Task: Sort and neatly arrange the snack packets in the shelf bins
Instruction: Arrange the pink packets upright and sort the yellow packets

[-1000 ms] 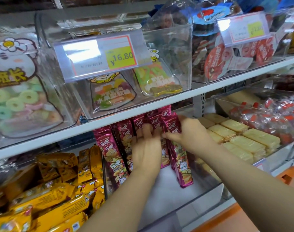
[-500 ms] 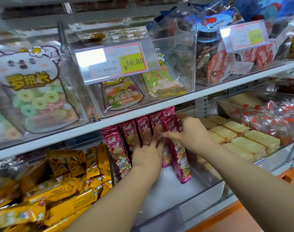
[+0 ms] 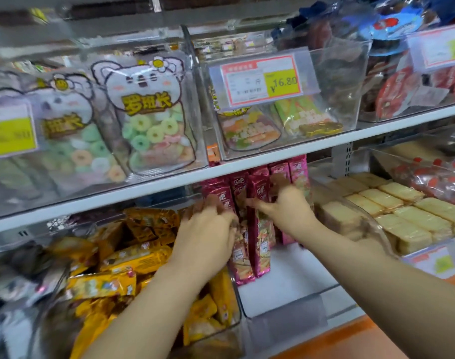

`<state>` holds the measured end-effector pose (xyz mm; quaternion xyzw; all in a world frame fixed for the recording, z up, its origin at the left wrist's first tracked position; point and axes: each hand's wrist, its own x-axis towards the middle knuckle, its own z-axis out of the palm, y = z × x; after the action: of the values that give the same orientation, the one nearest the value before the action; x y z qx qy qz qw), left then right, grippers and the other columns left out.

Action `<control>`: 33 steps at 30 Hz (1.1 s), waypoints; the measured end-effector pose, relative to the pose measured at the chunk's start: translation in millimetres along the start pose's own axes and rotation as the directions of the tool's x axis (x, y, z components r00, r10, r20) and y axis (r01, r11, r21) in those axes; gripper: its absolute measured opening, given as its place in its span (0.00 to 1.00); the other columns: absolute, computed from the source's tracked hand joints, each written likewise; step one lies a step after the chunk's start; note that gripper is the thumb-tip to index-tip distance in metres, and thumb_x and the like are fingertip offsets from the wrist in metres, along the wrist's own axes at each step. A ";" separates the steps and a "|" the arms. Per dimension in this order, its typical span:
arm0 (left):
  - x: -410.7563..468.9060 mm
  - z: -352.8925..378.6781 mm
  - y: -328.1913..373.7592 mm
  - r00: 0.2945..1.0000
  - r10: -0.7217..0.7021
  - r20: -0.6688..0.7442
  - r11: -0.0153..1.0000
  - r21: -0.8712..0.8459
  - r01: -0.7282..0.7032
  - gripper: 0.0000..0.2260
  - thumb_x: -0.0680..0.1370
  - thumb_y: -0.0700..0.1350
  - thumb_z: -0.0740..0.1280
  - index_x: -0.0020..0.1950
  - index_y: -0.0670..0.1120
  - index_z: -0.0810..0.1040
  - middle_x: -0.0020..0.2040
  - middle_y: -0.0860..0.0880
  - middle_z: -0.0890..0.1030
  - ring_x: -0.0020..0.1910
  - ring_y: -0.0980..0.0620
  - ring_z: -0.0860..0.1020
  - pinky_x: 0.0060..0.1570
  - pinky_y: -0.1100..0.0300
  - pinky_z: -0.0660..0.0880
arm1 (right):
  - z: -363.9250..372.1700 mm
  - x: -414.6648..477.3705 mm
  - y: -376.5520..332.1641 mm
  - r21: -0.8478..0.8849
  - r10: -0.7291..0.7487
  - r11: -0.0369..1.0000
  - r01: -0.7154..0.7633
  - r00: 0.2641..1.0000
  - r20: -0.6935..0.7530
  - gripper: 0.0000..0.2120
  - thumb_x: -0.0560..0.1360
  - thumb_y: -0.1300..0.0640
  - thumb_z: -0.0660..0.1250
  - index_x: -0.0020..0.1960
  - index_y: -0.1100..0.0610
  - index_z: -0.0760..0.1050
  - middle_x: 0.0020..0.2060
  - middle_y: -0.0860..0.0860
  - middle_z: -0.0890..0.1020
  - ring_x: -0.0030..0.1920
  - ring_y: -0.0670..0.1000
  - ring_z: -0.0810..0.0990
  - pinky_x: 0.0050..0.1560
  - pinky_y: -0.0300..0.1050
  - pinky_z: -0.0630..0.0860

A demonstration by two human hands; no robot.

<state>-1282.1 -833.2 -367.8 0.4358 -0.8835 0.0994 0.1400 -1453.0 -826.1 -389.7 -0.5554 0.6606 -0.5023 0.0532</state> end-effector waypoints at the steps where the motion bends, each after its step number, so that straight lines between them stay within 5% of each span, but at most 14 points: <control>1: -0.8 4.4 -4.3 0.999 -0.030 -0.027 1.000 -0.010 0.030 0.12 0.79 0.53 0.59 0.61 0.57 0.73 0.59 0.50 0.69 0.56 0.48 0.74 0.56 0.53 0.69 | 4.1 -0.2 0.1 -0.032 0.025 0.999 -0.023 0.999 0.049 0.27 0.67 0.47 0.75 0.59 0.59 0.70 0.45 0.53 0.81 0.44 0.51 0.78 0.37 0.36 0.66; 5: 5.8 16.4 -20.2 0.973 -0.213 -0.087 0.970 -0.138 0.200 0.21 0.77 0.55 0.64 0.66 0.51 0.63 0.62 0.46 0.66 0.54 0.45 0.76 0.45 0.55 0.73 | 12.1 -0.6 5.4 -0.187 0.138 0.979 -0.083 0.944 0.299 0.25 0.68 0.51 0.75 0.58 0.62 0.71 0.46 0.56 0.81 0.45 0.54 0.79 0.38 0.43 0.73; 11: 28.8 31.4 -20.6 0.964 -0.244 -0.103 0.912 -0.361 0.192 0.36 0.73 0.53 0.70 0.74 0.54 0.51 0.70 0.45 0.60 0.53 0.42 0.77 0.46 0.50 0.78 | 19.7 -16.9 21.4 -0.344 0.339 0.920 -0.187 0.820 0.461 0.28 0.71 0.51 0.72 0.64 0.60 0.64 0.43 0.57 0.81 0.40 0.54 0.80 0.39 0.48 0.77; 17: 42.0 43.9 -21.8 0.938 -0.301 -0.170 0.871 -0.450 0.198 0.32 0.74 0.50 0.71 0.72 0.53 0.58 0.69 0.46 0.64 0.52 0.44 0.78 0.43 0.56 0.75 | 35.1 -20.3 28.2 -0.339 0.279 0.930 -0.142 0.873 0.399 0.23 0.77 0.49 0.65 0.64 0.61 0.64 0.45 0.57 0.81 0.43 0.55 0.81 0.47 0.54 0.79; 22: 38.7 46.7 -22.8 0.936 -0.273 -0.222 0.876 -0.460 0.146 0.27 0.74 0.49 0.71 0.69 0.49 0.62 0.65 0.46 0.68 0.52 0.45 0.78 0.41 0.61 0.70 | 35.4 -17.5 29.0 -0.340 0.277 0.928 -0.149 0.887 0.369 0.21 0.75 0.47 0.67 0.58 0.60 0.68 0.41 0.56 0.81 0.41 0.55 0.81 0.45 0.53 0.79; 25: 37.8 43.7 -24.2 0.938 -0.270 -0.215 0.869 -0.475 0.141 0.32 0.73 0.49 0.72 0.71 0.51 0.58 0.69 0.45 0.64 0.49 0.43 0.78 0.41 0.54 0.77 | 21.8 -17.3 23.7 -0.359 0.217 0.927 -0.111 0.938 0.270 0.29 0.68 0.40 0.72 0.57 0.59 0.68 0.45 0.54 0.77 0.45 0.53 0.78 0.45 0.49 0.77; 28: 33.3 44.3 -23.4 0.943 -0.245 -0.224 0.881 -0.459 0.119 0.32 0.73 0.49 0.72 0.71 0.51 0.58 0.67 0.45 0.64 0.52 0.42 0.77 0.44 0.50 0.78 | 12.6 -18.9 29.5 -0.424 0.199 0.898 -0.118 0.968 0.153 0.45 0.61 0.32 0.71 0.68 0.57 0.61 0.63 0.59 0.66 0.64 0.59 0.68 0.61 0.53 0.71; 31: 31.1 47.9 -22.1 0.950 -0.219 -0.222 0.896 -0.431 0.106 0.34 0.72 0.48 0.72 0.72 0.51 0.56 0.67 0.44 0.63 0.52 0.41 0.77 0.45 0.49 0.79 | 14.3 -22.6 37.8 -0.470 0.286 0.868 -0.160 0.935 0.210 0.56 0.59 0.27 0.68 0.76 0.54 0.48 0.73 0.58 0.52 0.74 0.61 0.52 0.70 0.58 0.61; 33: 31.3 50.2 -22.5 0.954 -0.205 -0.217 0.907 -0.409 0.102 0.38 0.71 0.47 0.72 0.74 0.52 0.53 0.68 0.42 0.62 0.51 0.40 0.78 0.43 0.49 0.79 | 16.7 -21.8 40.3 -0.522 0.304 0.840 -0.149 0.925 0.226 0.56 0.60 0.26 0.66 0.76 0.53 0.47 0.74 0.58 0.50 0.74 0.62 0.51 0.70 0.57 0.59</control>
<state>-1290.4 -884.9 -403.4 0.4512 -0.8225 -0.0361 0.3445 -1461.7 -823.9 -437.7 -0.5370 0.8127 -0.2157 0.0685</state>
